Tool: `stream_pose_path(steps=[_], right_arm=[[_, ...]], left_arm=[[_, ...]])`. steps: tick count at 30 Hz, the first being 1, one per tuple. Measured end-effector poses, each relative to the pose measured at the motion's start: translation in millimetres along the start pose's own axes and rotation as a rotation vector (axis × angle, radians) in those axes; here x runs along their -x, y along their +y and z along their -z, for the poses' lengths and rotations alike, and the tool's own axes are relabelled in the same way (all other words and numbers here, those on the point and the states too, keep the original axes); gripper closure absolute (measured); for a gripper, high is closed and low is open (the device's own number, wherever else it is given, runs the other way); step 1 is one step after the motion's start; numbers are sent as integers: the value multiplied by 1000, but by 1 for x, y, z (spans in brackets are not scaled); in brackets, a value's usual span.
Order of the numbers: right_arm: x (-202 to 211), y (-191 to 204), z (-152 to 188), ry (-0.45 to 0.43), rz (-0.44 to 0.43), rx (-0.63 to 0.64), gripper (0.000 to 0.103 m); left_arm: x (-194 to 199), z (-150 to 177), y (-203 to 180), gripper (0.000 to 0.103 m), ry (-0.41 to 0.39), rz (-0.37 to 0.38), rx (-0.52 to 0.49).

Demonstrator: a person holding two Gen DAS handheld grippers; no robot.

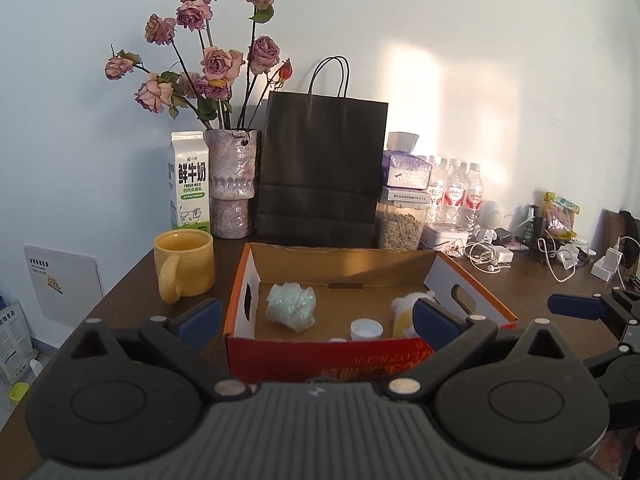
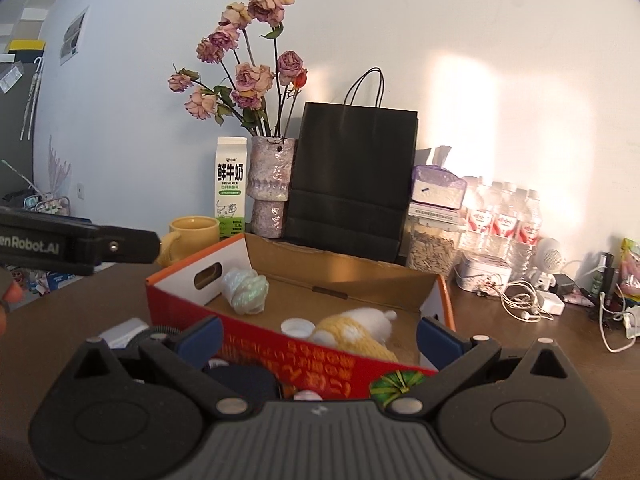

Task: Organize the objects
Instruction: 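Grasp the red-green bow ornament with the right tool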

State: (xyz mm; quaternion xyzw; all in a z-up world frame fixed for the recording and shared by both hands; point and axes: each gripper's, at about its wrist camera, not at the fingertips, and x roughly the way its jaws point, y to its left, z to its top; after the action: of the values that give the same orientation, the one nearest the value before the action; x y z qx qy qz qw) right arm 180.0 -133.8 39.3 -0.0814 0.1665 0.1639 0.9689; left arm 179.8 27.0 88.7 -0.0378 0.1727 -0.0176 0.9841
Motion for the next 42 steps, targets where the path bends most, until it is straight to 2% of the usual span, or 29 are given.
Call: stream_pose_path(steps=[12, 18, 25, 31, 37, 42], right_arm=[[40, -9, 36, 46, 15, -15, 0], [54, -14, 64, 102, 9, -18, 0], [62, -27, 93, 155, 25, -57, 0], [56, -40, 103, 184, 47, -67, 0], [39, -48, 96, 191, 41, -28, 0], [14, -56, 92, 228, 37, -16, 11]], left_arm=[[28, 35, 1, 0, 49, -6, 0], [38, 62, 4, 0, 102, -8, 10], [46, 80, 7, 0, 121, -41, 8], [46, 81, 5, 0, 130, -58, 1], [42, 82, 3, 0, 143, -66, -2], [39, 82, 3, 0, 152, -75, -1]])
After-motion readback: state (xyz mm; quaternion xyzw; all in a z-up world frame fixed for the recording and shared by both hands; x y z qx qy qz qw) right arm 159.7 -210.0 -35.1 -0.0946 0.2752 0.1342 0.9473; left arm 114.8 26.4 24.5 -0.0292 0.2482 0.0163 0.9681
